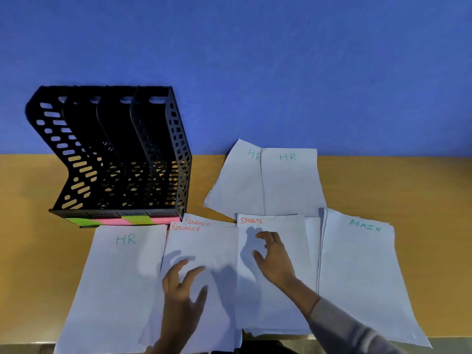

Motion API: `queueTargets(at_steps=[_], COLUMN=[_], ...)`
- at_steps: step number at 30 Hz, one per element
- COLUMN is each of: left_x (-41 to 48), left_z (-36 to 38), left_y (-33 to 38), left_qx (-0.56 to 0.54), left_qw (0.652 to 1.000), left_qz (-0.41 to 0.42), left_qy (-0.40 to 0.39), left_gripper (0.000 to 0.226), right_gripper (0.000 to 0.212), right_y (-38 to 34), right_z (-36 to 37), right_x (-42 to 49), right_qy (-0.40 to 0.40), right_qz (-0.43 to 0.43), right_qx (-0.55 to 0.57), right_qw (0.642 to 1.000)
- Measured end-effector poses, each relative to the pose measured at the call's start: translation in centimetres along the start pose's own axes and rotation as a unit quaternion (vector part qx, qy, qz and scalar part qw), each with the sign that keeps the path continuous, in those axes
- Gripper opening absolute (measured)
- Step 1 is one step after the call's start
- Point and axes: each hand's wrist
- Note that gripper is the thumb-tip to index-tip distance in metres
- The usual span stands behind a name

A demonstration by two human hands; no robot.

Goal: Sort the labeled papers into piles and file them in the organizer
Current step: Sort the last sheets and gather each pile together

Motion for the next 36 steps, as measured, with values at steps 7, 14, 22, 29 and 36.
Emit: queueTargets(at_steps=[7, 14, 22, 29, 36], left_x=[10.8, 20.4, 25.6, 27.1, 28.2], left_z=[1.3, 3.4, 3.9, 4.8, 4.9], left_y=[5.7, 7.6, 6.9, 5.4, 4.1], left_qx=[-0.024, 0.024, 0.010, 0.090, 0.072], left_qw=[0.995, 0.993, 0.965, 0.949, 0.968], left_qz=[0.090, 0.031, -0.225, -0.269, -0.230], left_qy=[-0.023, -0.109, -0.136, -0.138, -0.074], left_gripper=[0.037, 0.050, 0.079, 0.095, 0.065], right_gripper=[0.048, 0.053, 0.075, 0.105, 0.098], right_y=[1.9, 5.2, 8.6, 9.4, 9.8], right_z=[-6.6, -11.9, -16.0, -15.9, -15.4], right_x=[4.3, 8.9, 12.9, 14.4, 15.2], right_qy=[0.045, 0.050, 0.034, -0.010, 0.034], right_qz=[0.029, 0.122, 0.222, 0.254, 0.263], right_qx=[-0.053, -0.072, -0.093, -0.125, -0.033], right_qw=[0.997, 0.989, 0.970, 0.959, 0.964])
Point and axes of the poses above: each hand's wrist, its own x-axis towards the middle knuckle, its own z-axis out of the palm, y = z × x, and after that the axes turned 9 degrees about -y, right-handed
